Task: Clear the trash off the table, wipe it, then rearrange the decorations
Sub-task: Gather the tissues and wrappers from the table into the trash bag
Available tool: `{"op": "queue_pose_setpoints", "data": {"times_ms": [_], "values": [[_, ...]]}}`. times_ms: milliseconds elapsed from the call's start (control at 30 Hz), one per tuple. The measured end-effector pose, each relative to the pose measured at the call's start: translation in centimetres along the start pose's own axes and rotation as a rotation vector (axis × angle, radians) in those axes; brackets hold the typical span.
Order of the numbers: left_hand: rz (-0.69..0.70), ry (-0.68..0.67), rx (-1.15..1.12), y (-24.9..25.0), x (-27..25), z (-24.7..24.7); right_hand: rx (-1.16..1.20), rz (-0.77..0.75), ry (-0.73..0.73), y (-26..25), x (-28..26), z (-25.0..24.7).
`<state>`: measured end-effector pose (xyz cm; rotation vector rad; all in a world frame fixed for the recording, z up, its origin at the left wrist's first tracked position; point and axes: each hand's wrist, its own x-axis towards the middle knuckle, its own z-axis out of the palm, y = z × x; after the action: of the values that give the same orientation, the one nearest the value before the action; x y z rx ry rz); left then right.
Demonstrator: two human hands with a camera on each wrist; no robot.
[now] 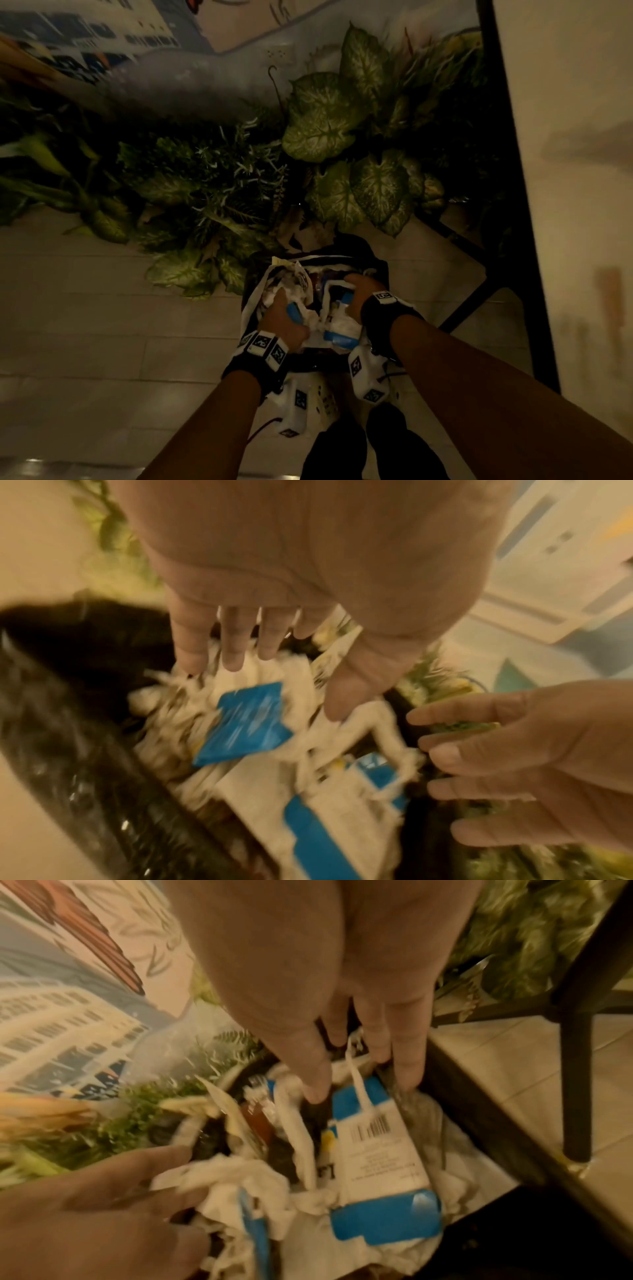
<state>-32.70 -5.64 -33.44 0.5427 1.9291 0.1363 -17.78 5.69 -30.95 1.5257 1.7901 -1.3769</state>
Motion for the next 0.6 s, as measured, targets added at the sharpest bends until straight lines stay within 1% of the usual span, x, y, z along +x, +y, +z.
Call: {"op": "queue_pose_setpoints", "data": {"times_ms": [100,167,300,367,467,533,600], "values": [[0.034,0.091,0.033,1.3,-2.2,-1.3,-0.003,-0.029,0.006,-0.8,-2.2,-1.4],[0.078,0.121,0.033,2.3,-3.7,-2.4,-0.031,-0.067,-0.011,-1.7,-4.2,-2.6],[0.167,0.178,0.153,4.7,-7.2,-5.0,-0.078,-0.205,0.003,-4.1,-9.8,-5.5],[0.218,0.203,0.137,5.9,-8.9,-6.1,-0.078,-0.281,0.022,-4.7,-13.0,-6.9],[0.330,0.281,0.088,8.6,-12.0,-7.5,-0.094,-0.387,0.023,-4.3,-18.1,-9.4],[0.433,0.327,0.059,10.9,-14.4,-8.1,-0.113,-0.417,0.038,-3.0,-21.5,-11.3],[0.556,0.344,0.042,13.6,-16.6,-8.2,-0.143,-0.425,0.093,-0.8,-24.7,-13.3]]}}
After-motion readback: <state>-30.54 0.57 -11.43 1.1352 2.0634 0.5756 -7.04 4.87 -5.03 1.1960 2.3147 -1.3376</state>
